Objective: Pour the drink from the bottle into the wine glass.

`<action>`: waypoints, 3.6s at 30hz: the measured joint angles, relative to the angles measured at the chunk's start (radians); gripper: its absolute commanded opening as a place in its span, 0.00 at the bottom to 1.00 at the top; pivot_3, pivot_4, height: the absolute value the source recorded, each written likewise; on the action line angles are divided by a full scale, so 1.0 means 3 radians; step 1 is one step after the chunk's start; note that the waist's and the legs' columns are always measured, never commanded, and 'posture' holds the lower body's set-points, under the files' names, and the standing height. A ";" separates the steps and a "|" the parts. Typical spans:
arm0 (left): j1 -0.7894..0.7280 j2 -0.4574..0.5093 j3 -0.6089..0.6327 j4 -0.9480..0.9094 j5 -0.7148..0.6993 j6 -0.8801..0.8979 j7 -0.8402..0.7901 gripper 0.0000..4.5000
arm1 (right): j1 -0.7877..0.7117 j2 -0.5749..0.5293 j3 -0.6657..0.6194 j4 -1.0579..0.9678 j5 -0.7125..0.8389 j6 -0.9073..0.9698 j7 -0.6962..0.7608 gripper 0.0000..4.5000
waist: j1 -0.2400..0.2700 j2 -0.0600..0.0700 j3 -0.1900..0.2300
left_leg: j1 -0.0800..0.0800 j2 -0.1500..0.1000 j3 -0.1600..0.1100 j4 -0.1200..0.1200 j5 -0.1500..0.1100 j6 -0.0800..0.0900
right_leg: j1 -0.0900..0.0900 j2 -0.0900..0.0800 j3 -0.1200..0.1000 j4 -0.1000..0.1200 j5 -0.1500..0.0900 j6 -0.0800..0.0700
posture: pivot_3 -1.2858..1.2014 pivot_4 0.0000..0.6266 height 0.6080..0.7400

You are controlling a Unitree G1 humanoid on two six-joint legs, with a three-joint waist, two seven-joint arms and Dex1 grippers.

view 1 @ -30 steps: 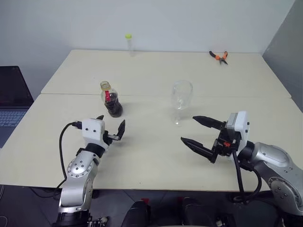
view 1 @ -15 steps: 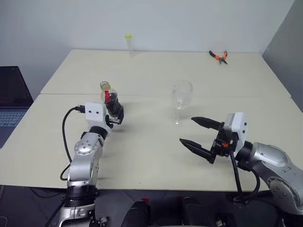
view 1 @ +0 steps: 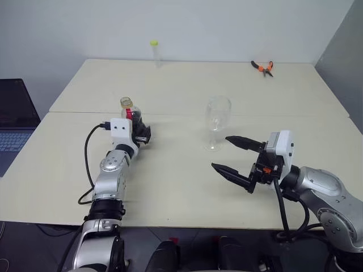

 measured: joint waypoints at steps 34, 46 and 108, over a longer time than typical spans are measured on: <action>-0.0837 0.0220 -0.0512 0.0217 0.0511 -0.0511 -0.0410 0.17 | 0.0177 0.0229 -0.0031 -0.0018 -0.0135 -0.0088 -0.0469 1.00 | 0.0026 -0.0007 0.0004 | -0.0003 -0.0002 0.0000 0.0002 0.0003 -0.0004 | -0.0002 0.0002 -0.0002 0.0001 0.0000 0.0000 | 0.52 0.24 1.00; -0.1777 0.0071 -0.1198 0.1374 0.1196 -0.1350 -0.0572 0.16 | -0.0212 0.0616 0.0089 0.0149 -0.0522 -0.0090 -0.0959 1.00 | -0.0019 -0.0008 0.0005 | -0.0005 -0.0004 0.0003 0.0000 0.0003 -0.0004 | -0.0008 0.0003 0.0004 0.0003 0.0000 0.0001 | 0.52 0.24 1.00; -0.2592 0.0414 -0.2140 0.2404 0.2938 -0.2578 0.0675 0.15 | -0.0612 0.0922 0.0360 0.0431 -0.1045 0.0381 -0.1315 1.00 | -0.0054 -0.0008 0.0005 | -0.0011 -0.0007 0.0005 0.0001 0.0002 -0.0001 | -0.0016 0.0003 0.0004 0.0009 -0.0001 0.0002 | 0.52 0.24 1.00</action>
